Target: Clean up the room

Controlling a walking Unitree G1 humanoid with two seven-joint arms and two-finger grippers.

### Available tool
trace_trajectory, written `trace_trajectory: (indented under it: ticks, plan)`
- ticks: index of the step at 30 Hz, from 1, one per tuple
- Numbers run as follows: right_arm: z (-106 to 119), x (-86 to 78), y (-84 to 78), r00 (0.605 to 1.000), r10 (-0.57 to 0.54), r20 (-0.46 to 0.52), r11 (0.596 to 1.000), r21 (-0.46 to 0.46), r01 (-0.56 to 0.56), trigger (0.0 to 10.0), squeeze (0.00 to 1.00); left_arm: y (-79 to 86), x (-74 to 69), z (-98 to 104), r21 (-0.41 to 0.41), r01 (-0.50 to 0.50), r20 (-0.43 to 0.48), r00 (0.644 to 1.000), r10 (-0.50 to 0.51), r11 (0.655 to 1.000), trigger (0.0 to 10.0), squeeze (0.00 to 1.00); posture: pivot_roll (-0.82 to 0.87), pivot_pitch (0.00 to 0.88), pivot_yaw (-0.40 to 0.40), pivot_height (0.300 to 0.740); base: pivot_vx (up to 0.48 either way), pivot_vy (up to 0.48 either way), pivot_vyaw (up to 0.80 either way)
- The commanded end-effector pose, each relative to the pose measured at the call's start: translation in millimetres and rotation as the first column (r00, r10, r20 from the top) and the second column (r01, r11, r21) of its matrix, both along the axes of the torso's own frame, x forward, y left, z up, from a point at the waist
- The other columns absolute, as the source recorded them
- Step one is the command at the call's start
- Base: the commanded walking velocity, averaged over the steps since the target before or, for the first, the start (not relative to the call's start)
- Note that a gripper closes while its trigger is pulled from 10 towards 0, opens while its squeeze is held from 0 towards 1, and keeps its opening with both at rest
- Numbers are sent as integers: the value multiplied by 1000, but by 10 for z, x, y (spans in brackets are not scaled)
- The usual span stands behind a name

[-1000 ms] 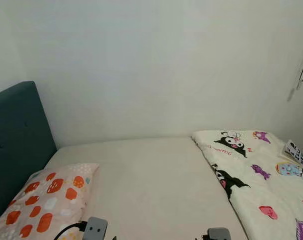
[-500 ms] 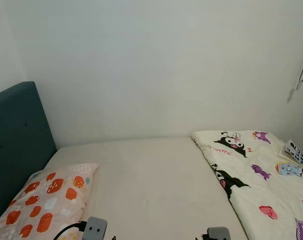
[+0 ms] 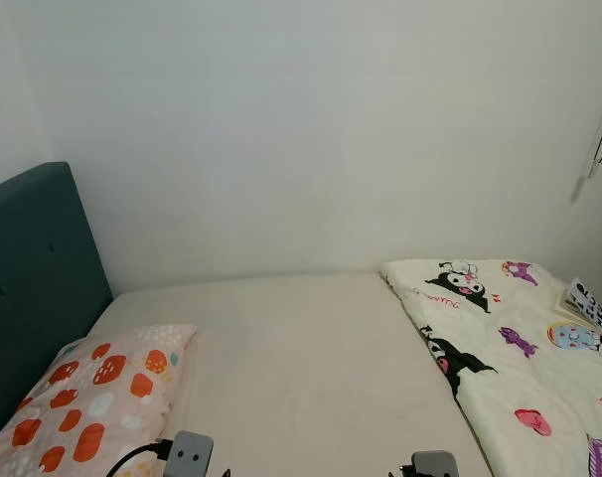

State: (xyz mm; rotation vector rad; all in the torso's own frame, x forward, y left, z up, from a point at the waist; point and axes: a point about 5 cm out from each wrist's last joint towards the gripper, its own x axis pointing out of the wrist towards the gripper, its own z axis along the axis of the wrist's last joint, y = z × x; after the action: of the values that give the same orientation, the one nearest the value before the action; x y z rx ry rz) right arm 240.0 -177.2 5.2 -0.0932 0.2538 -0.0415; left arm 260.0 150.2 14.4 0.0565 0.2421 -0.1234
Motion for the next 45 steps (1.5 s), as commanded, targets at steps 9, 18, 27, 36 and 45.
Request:
trace_trajectory:
  ticks: [9,18,27,36,45]
  plan:
    - [14,-22,32,1000,11,2,993,114,-11,10000,0,-7,1,-32,6,-4,-24,1000,4,1000,10000,0,-41,91,13,740,0,0,0]
    - [29,0,39,1000,20,2,998,67,-20,10000,0,-7,-6,-33,9,-2,-26,1000,2,1000,10000,0,-45,98,13,740,0,0,0]
    - [21,11,36,999,42,-6,999,-7,-42,10000,0,-17,-7,-39,8,-8,-29,1000,9,1000,10000,0,-51,101,8,740,0,0,0]
    - [-13,-29,16,1000,2,-31,1000,-5,-3,10000,0,-8,-18,-45,9,-8,-33,999,8,1000,10000,0,-49,107,15,740,0,0,0]
    - [-25,-64,-7,999,-23,-36,1000,0,23,10000,0,-13,-34,-57,8,-5,-37,999,5,1000,10000,0,-47,103,7,740,0,0,0]
